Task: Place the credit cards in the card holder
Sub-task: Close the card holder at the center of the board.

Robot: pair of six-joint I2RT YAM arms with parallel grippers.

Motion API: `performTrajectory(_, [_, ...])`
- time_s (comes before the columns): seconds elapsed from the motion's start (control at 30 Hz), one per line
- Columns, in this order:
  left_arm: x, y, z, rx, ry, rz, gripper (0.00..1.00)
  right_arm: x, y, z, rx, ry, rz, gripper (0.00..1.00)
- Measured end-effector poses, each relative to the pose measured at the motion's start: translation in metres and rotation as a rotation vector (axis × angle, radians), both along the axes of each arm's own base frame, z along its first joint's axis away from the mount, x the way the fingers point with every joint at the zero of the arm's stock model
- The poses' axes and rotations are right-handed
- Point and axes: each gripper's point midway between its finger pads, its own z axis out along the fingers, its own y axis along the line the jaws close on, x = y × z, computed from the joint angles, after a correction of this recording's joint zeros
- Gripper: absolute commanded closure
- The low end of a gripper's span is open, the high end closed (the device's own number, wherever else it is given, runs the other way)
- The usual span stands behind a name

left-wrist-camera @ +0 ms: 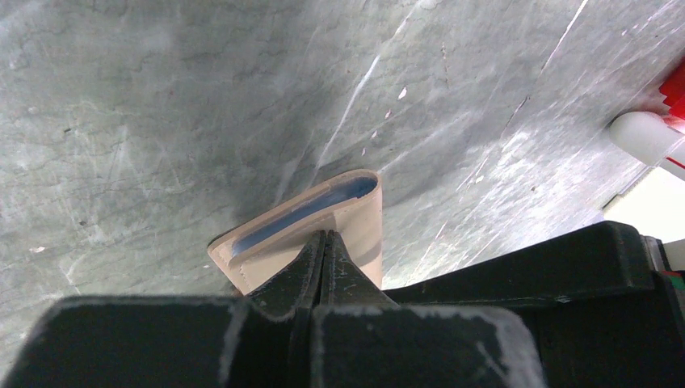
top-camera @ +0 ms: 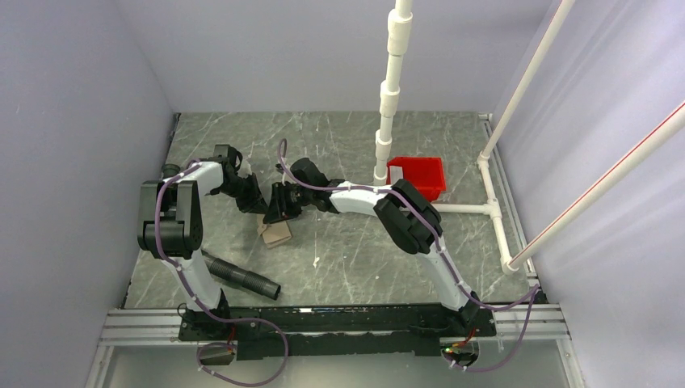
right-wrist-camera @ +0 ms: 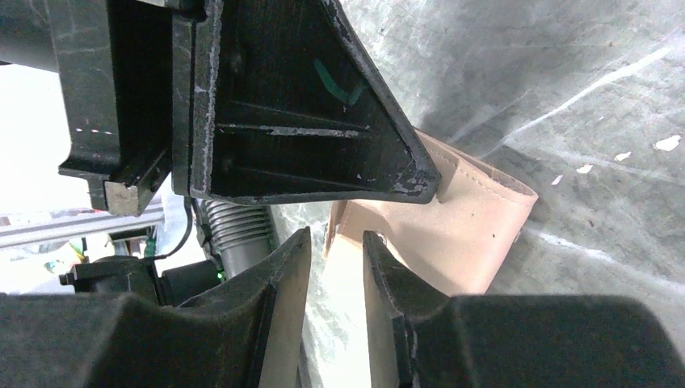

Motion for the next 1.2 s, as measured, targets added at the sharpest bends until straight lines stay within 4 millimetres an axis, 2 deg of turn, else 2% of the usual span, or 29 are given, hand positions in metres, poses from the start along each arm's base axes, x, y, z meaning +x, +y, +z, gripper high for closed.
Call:
performTrajectory(0.17, [0.000, 0.000, 0.000, 0.000, 0.000, -0.001, 1.00, -0.001, -0.001, -0.002, -0.008, 0.005, 0.000, 0.75])
performTrajectory(0.47, [0.000, 0.000, 0.000, 0.000, -0.002, -0.003, 1.00, -0.007, 0.004, 0.001, -0.008, 0.007, 0.016, 0.78])
performTrajectory(0.8, [0.000, 0.000, 0.000, 0.000, -0.002, -0.003, 1.00, -0.014, 0.007, 0.004, -0.001, 0.009, 0.036, 0.88])
performTrajectory(0.93, [0.000, 0.000, 0.000, 0.000, -0.002, -0.003, 1.00, -0.014, 0.008, 0.005, -0.001, 0.009, 0.037, 0.82])
performTrajectory(1.2, [0.000, 0.000, 0.000, 0.000, -0.002, -0.003, 1.00, -0.013, 0.009, 0.007, 0.000, 0.004, 0.040, 0.81])
